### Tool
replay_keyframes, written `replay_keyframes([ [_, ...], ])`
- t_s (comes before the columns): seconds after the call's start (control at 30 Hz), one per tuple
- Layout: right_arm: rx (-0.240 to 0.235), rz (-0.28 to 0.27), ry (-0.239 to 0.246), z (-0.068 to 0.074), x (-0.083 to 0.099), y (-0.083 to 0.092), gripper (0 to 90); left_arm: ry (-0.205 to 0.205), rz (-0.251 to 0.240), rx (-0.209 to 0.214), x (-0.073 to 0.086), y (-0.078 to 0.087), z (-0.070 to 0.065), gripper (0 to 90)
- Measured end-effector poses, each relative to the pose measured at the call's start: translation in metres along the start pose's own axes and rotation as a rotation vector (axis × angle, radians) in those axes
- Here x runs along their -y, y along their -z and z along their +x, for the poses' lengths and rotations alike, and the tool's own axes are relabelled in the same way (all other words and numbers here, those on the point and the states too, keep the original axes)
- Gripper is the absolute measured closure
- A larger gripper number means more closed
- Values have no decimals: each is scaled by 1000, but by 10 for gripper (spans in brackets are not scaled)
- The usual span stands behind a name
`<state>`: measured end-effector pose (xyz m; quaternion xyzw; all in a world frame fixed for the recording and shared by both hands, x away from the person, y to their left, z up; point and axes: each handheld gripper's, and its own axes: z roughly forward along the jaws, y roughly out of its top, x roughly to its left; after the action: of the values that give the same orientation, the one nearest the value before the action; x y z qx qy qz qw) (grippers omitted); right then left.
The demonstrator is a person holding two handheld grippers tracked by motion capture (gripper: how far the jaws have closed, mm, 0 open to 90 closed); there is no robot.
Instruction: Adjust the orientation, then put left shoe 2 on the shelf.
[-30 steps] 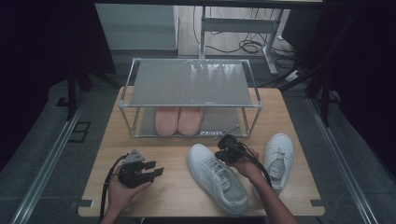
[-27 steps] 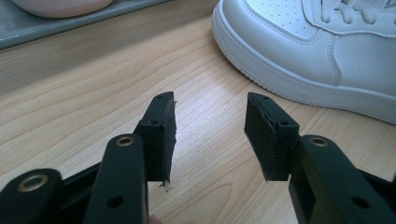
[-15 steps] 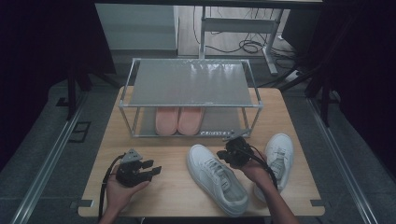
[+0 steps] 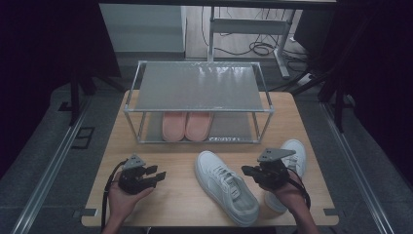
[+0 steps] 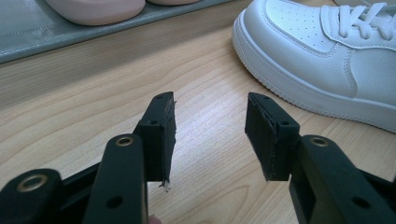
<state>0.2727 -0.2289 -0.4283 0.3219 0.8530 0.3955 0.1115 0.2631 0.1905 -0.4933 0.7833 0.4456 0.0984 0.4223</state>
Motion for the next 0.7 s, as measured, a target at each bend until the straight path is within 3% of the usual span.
replay_keyframes([
  [0.3, -41, -44, -25, 0, 20, 13, 758, 0, -6, -2, 0, 1, -4, 535],
  [0.4, -56, -31, -25, 1, 23, 14, 711, -4, -5, -1, 0, 0, -4, 536],
  [0.7, -34, -41, -31, 6, 29, 20, 613, -10, 8, 6, 2, -3, -5, 534],
])
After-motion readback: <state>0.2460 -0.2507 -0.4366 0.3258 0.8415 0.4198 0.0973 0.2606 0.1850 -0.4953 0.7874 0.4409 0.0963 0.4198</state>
